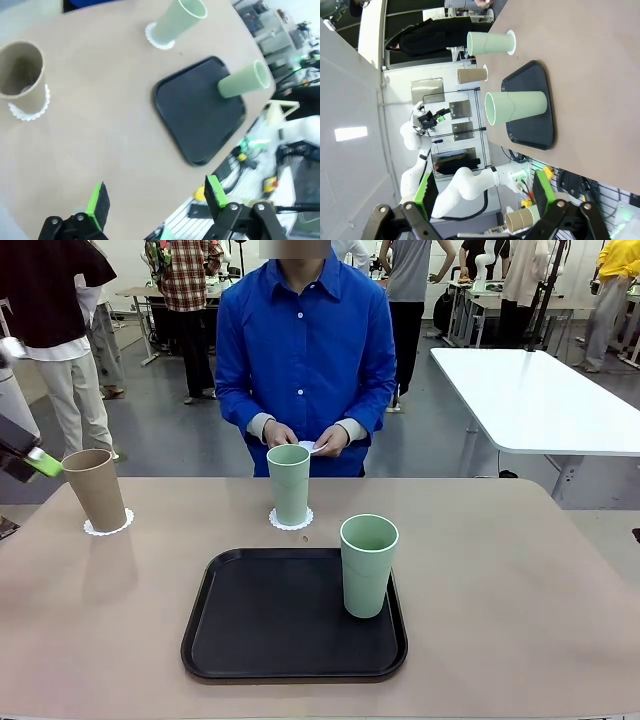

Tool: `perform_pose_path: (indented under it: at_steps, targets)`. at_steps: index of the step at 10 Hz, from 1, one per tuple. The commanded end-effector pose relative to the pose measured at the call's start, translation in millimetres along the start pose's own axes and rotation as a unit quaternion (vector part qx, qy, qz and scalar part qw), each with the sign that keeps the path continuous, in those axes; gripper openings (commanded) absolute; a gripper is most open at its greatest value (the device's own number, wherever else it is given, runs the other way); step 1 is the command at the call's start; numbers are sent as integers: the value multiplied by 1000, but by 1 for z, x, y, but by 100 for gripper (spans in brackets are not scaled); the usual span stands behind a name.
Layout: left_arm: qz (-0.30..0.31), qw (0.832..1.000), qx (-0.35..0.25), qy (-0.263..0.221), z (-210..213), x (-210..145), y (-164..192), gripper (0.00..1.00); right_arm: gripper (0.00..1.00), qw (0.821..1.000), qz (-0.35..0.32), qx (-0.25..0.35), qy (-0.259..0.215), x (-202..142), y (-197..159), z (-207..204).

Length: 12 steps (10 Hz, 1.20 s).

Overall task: Place coasters on the table and set cups on them.
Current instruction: Take one Reusable plastic cup from the Flat Tray and place it on a coaster set by the human.

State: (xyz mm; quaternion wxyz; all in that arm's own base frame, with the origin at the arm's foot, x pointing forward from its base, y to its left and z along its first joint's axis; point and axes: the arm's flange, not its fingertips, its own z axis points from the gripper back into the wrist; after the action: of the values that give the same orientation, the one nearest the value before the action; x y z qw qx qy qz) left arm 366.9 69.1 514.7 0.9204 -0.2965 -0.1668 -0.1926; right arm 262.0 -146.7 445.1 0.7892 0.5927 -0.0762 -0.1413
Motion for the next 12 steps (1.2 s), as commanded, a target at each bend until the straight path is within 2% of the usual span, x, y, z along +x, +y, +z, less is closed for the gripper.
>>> perform_pose_path:
  at_steps: [1,3,5,8,12]
  targets:
    - [57,995,-73,-44,18,-5,45,100,100,1000,4,11,-1,0,1,-1]
    - [121,985,-110,-55,31,-19,99,100,100,1000,4,11,-1,0,1,-1]
    - [143,972,-173,-63,29,-35,135,100,100,1000,4,11,-1,0,1,-1]
    - [122,955,-268,-40,9,-41,156,100,100,1000,4,11,-1,0,1,-1]
    - [130,944,-300,-54,-2,-50,178,100,100,1000,4,11,-1,0,1,-1]
